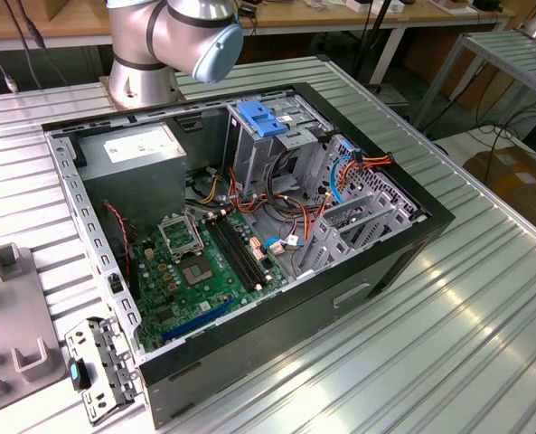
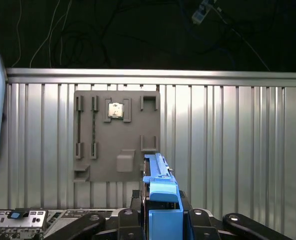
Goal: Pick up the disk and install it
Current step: 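Pick up the disk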
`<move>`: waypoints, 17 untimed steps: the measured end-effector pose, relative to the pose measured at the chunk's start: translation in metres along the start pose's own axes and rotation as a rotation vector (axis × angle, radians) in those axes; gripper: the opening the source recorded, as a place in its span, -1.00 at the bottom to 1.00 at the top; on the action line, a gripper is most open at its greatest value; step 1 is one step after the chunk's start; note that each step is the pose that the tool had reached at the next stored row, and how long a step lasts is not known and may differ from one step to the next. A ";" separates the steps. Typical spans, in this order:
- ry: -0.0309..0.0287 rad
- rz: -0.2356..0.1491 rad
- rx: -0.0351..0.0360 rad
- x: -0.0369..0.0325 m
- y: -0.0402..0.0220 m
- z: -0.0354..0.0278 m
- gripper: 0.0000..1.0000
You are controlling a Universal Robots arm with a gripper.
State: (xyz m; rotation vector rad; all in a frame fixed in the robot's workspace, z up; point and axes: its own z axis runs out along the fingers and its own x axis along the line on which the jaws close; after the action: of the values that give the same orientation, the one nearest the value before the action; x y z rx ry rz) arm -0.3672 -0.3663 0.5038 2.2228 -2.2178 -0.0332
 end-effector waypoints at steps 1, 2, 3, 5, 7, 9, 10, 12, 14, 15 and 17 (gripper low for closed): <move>0.0000 0.000 -0.0001 0.0000 -0.0026 0.0000 -0.26; 0.0001 0.000 -0.0004 0.0000 -0.0044 -0.0001 -0.26; 0.0000 0.000 -0.0004 0.0000 -0.0058 -0.0001 -0.26; 0.0000 0.000 -0.0006 0.0000 -0.0094 -0.0002 -0.26; 0.0000 0.000 -0.0008 0.0000 -0.0123 -0.0002 -0.26; 0.0000 0.000 -0.0010 0.0000 -0.0164 -0.0003 -0.26; 0.0000 0.000 -0.0013 0.0000 -0.0190 -0.0003 -0.26; 0.0000 0.000 -0.0014 0.0000 -0.0216 -0.0004 -0.26; 0.0001 0.000 -0.0017 0.0000 -0.0254 -0.0005 -0.26; 0.0000 0.000 -0.0018 0.0000 -0.0267 -0.0005 -0.26; 0.0000 0.000 -0.0020 0.0000 -0.0307 -0.0005 -0.26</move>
State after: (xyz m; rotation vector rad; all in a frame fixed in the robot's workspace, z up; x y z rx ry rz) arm -0.3365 -0.3663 0.5039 2.2218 -2.2169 -0.0353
